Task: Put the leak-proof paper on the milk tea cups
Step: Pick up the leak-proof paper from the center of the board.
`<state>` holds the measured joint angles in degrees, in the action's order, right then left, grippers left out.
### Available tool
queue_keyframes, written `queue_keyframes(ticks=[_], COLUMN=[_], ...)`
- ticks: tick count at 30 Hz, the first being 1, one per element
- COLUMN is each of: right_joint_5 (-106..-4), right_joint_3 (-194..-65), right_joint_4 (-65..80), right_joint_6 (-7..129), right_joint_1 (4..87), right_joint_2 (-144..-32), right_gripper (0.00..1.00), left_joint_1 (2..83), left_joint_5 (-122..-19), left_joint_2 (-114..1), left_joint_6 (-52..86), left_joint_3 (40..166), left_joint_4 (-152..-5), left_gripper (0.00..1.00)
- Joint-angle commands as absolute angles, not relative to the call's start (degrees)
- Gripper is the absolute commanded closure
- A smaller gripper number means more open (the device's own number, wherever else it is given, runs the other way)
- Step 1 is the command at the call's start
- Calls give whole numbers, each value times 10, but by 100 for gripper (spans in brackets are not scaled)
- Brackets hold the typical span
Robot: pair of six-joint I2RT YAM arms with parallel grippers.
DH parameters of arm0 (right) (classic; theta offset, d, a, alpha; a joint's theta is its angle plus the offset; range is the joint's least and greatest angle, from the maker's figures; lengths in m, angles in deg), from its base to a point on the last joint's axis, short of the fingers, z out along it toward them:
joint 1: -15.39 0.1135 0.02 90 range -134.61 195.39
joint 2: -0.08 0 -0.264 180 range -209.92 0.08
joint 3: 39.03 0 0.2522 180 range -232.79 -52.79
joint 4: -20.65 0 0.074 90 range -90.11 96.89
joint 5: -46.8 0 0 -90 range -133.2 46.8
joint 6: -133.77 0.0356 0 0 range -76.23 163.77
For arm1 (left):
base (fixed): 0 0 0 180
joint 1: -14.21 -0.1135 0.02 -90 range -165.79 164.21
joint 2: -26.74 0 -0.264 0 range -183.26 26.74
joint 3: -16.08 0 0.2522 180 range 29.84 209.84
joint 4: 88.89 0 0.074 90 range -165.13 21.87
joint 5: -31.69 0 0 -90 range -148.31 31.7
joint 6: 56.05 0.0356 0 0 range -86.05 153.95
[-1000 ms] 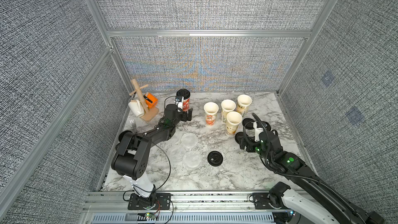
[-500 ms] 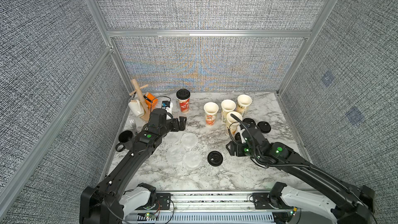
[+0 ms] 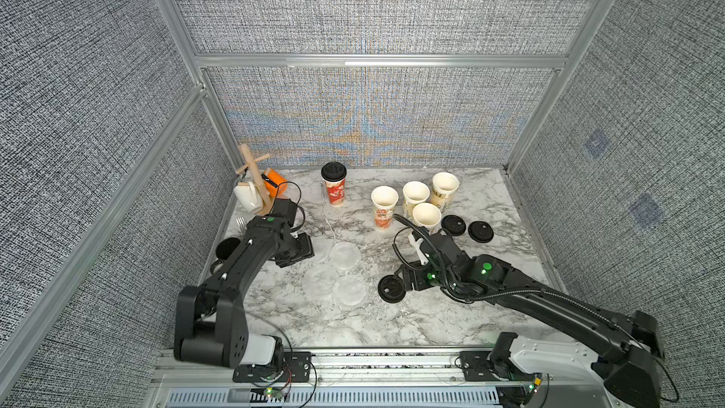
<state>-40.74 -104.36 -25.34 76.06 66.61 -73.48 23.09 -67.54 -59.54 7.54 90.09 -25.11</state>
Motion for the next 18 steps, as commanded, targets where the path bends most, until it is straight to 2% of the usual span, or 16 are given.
queue_keyframes(ticks=[1, 18], right_joint_5=[-417, -422], right_joint_3=[-1037, -991], right_joint_4=[-232, -199], right_joint_6=[736, 752], right_joint_1=[663, 650], right_joint_2=[-724, -687], right_gripper=[14, 15], left_joint_1=[220, 220], left_joint_5=[-655, -655], left_joint_2=[-659, -716], left_joint_6=[100, 41], left_joint_3=[932, 898], left_joint_4=[-185, -364], left_gripper=[43, 55])
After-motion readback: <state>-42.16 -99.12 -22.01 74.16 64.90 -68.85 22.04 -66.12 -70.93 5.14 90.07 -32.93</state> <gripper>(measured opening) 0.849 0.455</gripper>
